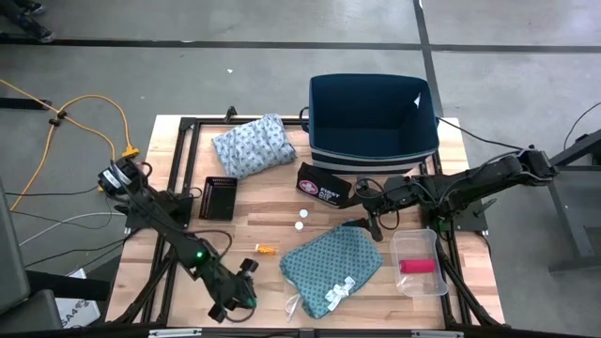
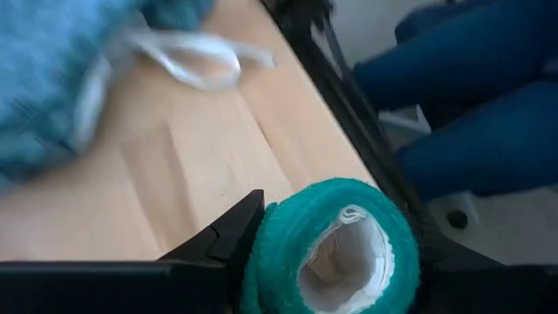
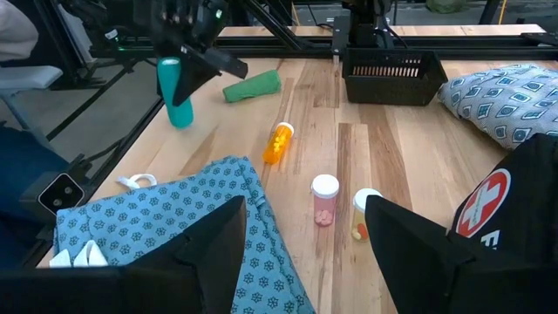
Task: Pick & place medical supplies in basket/bin
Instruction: Put the dark green bandage into the transparent bin
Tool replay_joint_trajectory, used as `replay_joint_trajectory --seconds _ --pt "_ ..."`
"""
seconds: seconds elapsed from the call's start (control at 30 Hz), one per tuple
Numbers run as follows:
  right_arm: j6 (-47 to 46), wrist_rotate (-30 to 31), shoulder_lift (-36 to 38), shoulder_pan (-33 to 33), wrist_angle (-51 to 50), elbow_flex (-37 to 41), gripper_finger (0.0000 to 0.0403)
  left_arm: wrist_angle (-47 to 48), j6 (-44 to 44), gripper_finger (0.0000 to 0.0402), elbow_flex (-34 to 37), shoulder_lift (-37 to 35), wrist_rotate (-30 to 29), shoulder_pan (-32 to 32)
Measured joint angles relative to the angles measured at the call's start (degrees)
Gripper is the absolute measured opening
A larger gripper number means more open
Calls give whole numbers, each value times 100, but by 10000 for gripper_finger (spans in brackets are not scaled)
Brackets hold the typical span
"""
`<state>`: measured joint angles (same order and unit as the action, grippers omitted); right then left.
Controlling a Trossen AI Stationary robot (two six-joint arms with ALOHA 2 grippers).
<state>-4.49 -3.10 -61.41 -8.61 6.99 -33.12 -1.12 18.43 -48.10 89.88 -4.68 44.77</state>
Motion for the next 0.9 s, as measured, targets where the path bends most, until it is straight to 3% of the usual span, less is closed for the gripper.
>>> replay_joint_trajectory --seconds 0.43,0.9 --pt "1 0 0 -1 2 0 224 -644 -1334 152 0 -1004 -12 -1374" --pt "1 0 0 1 2 0 224 -691 -1547 151 0 -1131 -25 -2071"
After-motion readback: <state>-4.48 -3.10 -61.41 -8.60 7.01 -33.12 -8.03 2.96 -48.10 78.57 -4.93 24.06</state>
